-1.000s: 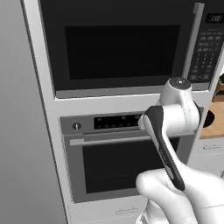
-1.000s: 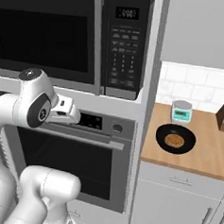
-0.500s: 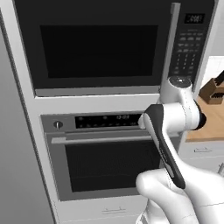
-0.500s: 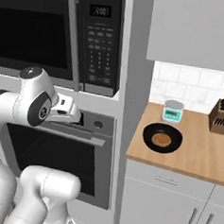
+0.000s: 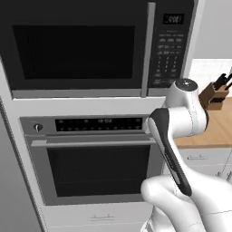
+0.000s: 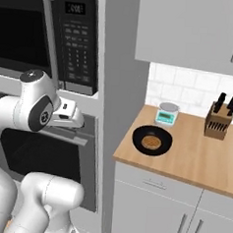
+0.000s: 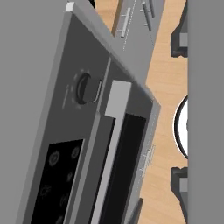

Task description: Open the microwave, place the bowl with waffle inside the microwave, then close the microwave door and turn it on.

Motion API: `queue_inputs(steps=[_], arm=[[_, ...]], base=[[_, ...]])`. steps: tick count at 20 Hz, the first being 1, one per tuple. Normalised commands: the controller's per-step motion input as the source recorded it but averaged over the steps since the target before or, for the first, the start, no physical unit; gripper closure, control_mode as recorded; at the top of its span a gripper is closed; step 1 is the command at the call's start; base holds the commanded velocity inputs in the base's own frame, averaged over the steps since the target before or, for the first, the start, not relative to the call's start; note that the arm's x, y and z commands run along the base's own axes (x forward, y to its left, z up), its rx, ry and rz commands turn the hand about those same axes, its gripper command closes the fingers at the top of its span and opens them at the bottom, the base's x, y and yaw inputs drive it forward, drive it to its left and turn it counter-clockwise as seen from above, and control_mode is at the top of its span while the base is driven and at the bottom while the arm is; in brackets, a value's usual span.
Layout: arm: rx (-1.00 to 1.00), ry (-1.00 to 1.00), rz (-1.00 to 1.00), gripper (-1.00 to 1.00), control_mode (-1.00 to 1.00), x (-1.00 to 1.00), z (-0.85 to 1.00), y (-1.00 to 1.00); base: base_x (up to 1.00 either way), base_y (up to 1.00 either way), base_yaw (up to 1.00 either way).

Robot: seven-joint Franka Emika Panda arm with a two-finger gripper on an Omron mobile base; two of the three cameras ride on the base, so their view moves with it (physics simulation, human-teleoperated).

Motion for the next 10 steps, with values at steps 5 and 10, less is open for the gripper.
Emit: queue_inputs(steps=[5,10], arm=[[0.00,0.00,0.00,-1.00,1.00,0.00,0.00,0.00],[0.00,0.00,0.00,-1.00,1.00,0.00,0.00,0.00]], base=[[-0.02,-0.54,0.10],[-0.01,-0.36,0.11]])
